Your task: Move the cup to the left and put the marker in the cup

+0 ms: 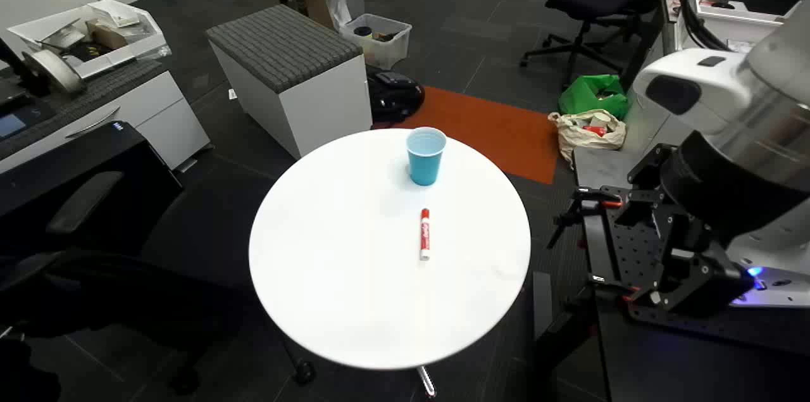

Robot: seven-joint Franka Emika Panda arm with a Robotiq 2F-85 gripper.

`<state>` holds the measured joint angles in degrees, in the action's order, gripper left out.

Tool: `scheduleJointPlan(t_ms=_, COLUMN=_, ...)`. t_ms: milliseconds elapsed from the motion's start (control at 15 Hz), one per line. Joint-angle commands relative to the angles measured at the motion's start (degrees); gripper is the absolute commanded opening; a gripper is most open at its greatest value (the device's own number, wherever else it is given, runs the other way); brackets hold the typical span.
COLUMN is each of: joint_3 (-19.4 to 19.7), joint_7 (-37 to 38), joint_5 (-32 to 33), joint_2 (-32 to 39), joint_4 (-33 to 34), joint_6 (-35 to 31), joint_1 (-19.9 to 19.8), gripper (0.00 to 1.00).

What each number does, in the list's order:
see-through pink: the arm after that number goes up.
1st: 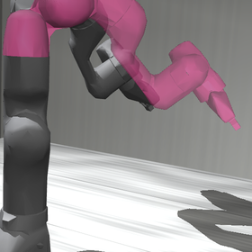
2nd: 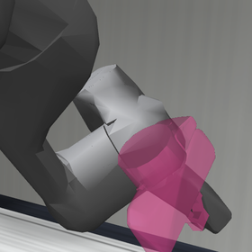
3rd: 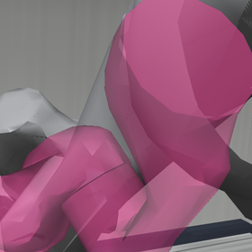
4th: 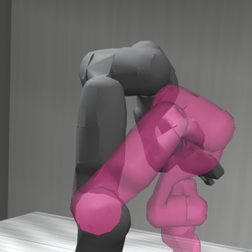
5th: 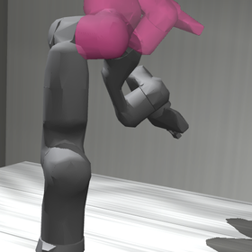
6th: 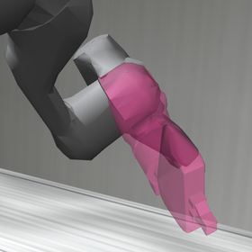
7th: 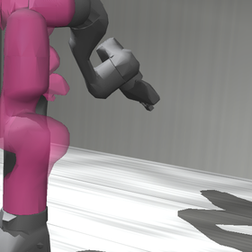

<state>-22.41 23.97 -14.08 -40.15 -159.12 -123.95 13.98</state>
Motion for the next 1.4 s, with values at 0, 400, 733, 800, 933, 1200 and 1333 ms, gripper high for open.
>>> scheduleJointPlan(t_ms=0, joint_3=0.7, joint_7=0.4, joint_5=0.5, joint_2=0.1, joint_4=0.0, joint_6=0.0, joint_1=0.6, gripper=1.0)
scheduleJointPlan(t_ms=400, joint_3=0.7, joint_7=0.4, joint_5=0.5, joint_2=0.1, joint_4=0.0, joint_6=0.0, joint_1=0.6, gripper=1.0)
scheduleJointPlan(t_ms=733, joint_3=0.4, joint_7=0.4, joint_5=1.0, joint_2=0.1, joint_4=0.1, joint_6=-0.4, joint_1=0.5, gripper=1.0)
scheduleJointPlan(t_ms=800, joint_3=0.3, joint_7=0.6, joint_5=1.2, joint_2=0.1, joint_4=0.0, joint_6=-0.8, joint_1=0.4, gripper=1.0)
scheduleJointPlan(t_ms=933, joint_3=-0.1, joint_7=1.1, joint_5=2.6, joint_2=-0.2, joint_4=0.2, joint_6=-1.5, joint_1=-0.5, gripper=1.0)
scheduleJointPlan(t_ms=1200, joint_3=0.6, joint_7=1.6, joint_5=7.3, joint_2=-0.7, joint_4=0.7, joint_6=-3.9, joint_1=-3.9, gripper=1.0)
scheduleJointPlan(t_ms=1333, joint_3=1.9, joint_7=1.5, joint_5=9.2, joint_2=-0.9, joint_4=1.0, joint_6=-5.1, joint_1=-6.0, gripper=1.0)
